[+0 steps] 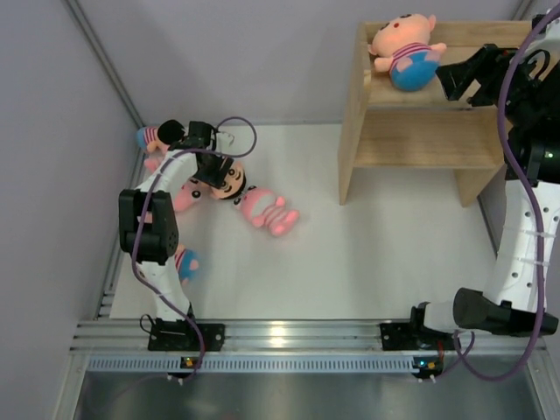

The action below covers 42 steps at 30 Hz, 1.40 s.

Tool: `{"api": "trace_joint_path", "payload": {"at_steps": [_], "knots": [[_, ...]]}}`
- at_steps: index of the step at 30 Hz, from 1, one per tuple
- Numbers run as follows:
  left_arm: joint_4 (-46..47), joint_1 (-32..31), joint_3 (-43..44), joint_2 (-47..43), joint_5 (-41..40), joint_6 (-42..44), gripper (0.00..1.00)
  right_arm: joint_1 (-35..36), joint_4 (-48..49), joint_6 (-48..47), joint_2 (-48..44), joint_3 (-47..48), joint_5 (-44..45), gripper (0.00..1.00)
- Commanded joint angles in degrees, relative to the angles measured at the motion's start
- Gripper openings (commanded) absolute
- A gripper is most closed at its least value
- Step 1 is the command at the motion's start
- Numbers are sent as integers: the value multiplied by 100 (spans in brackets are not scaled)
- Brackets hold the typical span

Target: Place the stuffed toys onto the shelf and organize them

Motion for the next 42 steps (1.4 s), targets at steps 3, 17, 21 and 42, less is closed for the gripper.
{"api": "trace_joint_path", "payload": {"at_steps": [3, 17, 21, 42], "knots": [[159, 57, 235, 297, 404, -286, 68, 96, 246, -86, -449, -91, -47, 81], [160, -109, 691, -108, 1152, -585, 73, 245, 184, -209, -423, -134, 14, 82], [160, -434, 1165, 252, 758, -717, 77, 298, 167, -279, -466, -205, 75, 81], [142, -751, 2573, 1932, -380, -1368, 47, 755, 44, -692, -572, -618, 383, 82]]}}
